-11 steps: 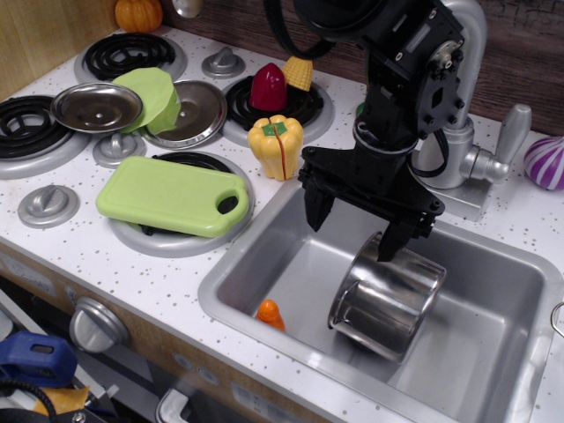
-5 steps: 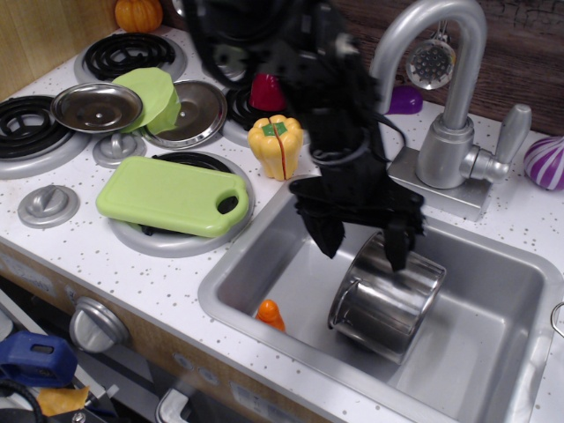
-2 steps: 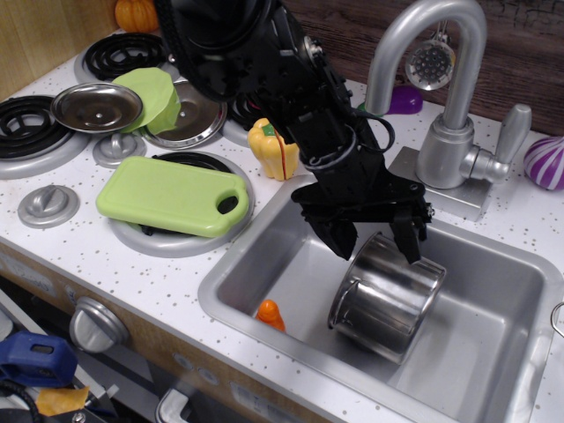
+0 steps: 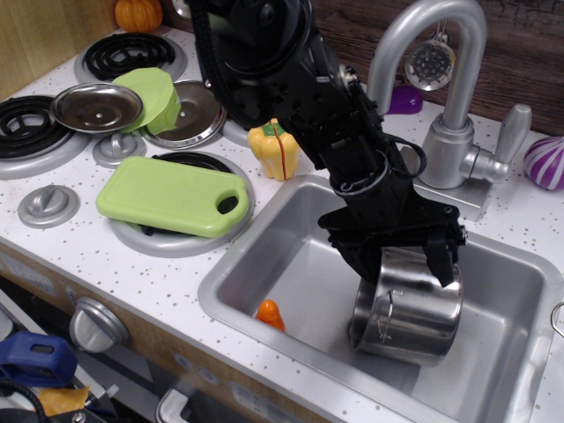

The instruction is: Flip pot upright in sink

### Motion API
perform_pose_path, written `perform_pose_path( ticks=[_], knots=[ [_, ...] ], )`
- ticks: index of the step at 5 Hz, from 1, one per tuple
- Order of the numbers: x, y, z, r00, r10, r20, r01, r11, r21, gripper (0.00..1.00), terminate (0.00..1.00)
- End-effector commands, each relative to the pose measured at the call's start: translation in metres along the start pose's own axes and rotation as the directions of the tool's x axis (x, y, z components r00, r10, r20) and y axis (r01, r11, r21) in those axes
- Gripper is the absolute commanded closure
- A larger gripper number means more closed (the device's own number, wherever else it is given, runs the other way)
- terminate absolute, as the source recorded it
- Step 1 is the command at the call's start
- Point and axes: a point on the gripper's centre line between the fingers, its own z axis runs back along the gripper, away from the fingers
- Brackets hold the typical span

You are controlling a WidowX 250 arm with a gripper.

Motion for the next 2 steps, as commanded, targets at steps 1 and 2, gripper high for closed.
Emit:
perform_pose_path(
  ticks=[1, 2],
  knots=[
    [0.0008, -0.0142, -0.0061, 0.998, 0.042, 0.046, -0.040, 0.998, -0.054, 0.00, 0.00],
    [-0.0008, -0.0164, -0.0104, 0.995, 0.077, 0.062, -0.071, 0.994, -0.087, 0.00, 0.00]
  ],
)
